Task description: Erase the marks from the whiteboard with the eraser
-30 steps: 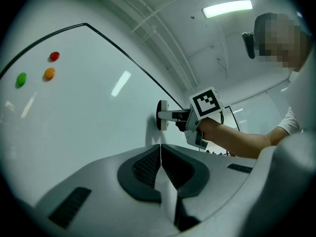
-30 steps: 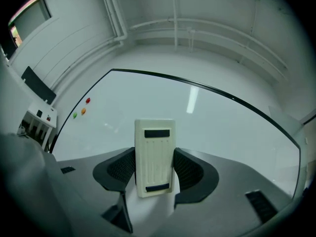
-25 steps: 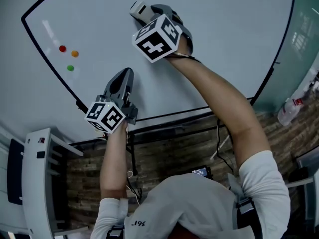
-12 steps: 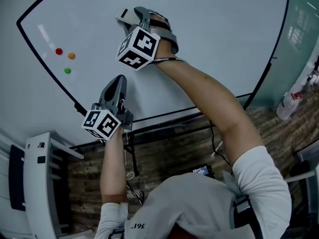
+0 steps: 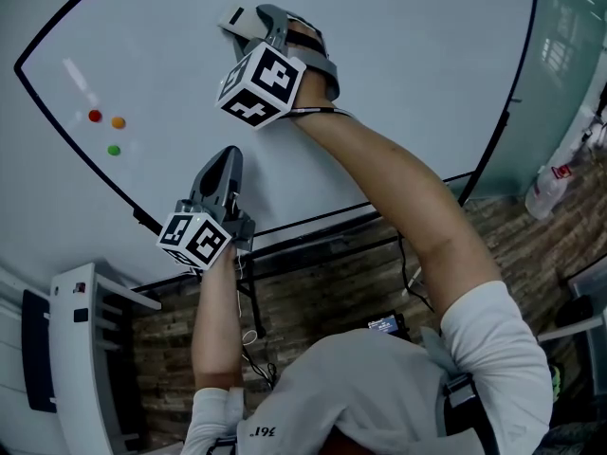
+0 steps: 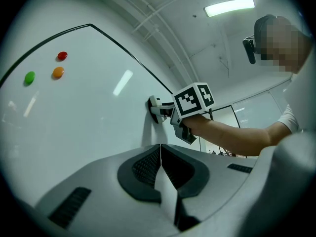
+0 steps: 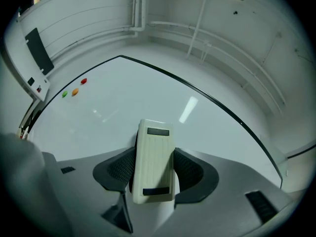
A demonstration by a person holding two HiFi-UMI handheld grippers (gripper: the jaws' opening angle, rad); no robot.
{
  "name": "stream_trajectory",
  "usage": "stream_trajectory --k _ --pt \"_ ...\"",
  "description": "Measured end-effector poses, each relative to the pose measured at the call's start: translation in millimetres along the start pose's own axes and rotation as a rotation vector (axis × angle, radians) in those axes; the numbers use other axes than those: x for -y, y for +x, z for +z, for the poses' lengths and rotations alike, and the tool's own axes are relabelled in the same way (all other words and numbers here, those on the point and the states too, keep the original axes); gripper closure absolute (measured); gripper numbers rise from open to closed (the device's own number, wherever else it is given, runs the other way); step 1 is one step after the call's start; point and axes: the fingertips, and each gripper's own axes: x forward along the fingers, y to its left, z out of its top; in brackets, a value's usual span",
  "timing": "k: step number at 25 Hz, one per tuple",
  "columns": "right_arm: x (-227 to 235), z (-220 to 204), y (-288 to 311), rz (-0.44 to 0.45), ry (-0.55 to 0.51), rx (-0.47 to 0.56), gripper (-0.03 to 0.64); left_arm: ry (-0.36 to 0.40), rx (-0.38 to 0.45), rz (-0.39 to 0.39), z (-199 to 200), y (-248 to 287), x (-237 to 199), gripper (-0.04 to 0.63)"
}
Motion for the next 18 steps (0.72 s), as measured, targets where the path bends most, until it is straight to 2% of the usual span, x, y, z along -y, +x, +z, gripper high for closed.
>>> stream_trajectory --k 18 --pt "98.4 -57.8 -16.7 -0.089 0.114 -0.032 0.36 -0.001 -0.036 -0.07 -21.7 53.3 48.3 0.588"
